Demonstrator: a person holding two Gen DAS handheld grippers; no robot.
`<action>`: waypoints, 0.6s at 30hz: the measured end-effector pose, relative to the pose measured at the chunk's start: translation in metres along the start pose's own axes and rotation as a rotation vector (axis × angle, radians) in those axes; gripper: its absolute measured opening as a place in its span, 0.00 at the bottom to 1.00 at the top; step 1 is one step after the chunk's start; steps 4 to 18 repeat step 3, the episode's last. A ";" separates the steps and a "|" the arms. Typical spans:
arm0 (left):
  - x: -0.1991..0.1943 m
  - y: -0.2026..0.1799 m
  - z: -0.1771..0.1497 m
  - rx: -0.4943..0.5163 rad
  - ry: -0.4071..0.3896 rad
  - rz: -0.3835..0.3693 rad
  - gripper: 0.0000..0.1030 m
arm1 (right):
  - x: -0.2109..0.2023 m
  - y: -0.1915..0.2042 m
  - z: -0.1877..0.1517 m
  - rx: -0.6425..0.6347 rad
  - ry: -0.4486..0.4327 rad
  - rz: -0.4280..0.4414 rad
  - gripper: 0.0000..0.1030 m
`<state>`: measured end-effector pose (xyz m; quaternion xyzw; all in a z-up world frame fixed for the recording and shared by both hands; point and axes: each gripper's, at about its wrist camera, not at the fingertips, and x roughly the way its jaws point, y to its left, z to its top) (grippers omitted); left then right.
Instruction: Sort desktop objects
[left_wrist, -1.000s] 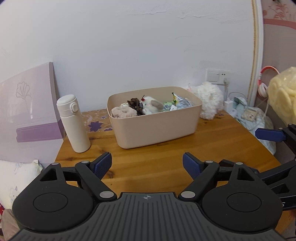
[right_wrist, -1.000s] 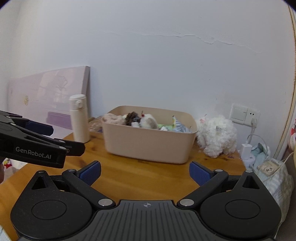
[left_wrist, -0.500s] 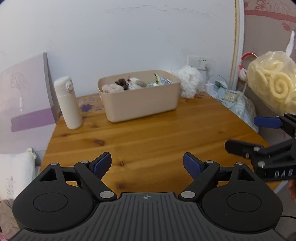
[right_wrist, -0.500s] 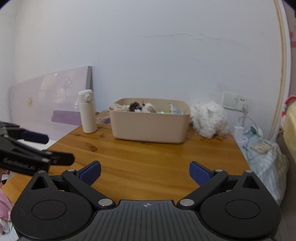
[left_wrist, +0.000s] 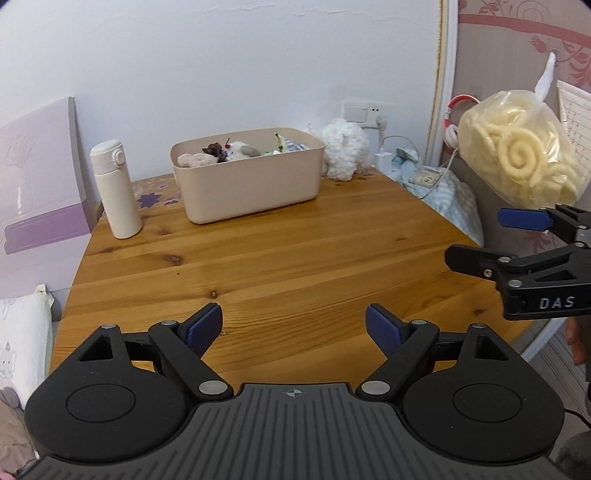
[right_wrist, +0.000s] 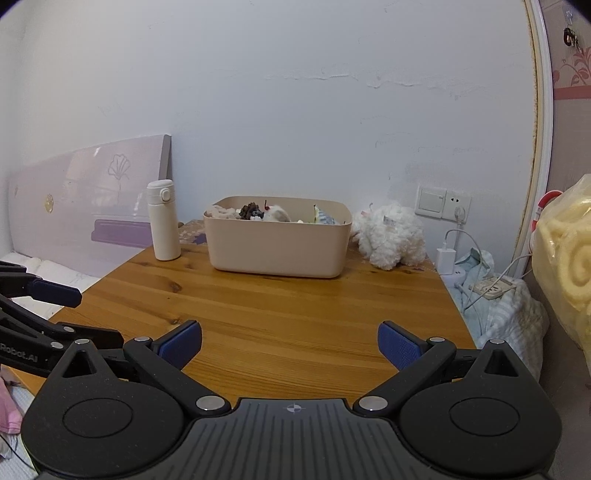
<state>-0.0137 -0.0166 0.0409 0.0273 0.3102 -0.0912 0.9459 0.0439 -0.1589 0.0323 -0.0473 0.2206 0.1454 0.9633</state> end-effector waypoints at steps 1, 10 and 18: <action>-0.001 -0.001 -0.001 0.002 -0.003 -0.006 0.84 | 0.000 0.000 0.000 0.003 0.002 -0.001 1.00; -0.002 -0.002 -0.001 0.004 -0.005 -0.005 0.84 | 0.002 -0.002 -0.002 0.007 0.007 -0.005 1.00; -0.002 -0.002 -0.001 0.004 -0.005 -0.005 0.84 | 0.002 -0.002 -0.002 0.007 0.007 -0.005 1.00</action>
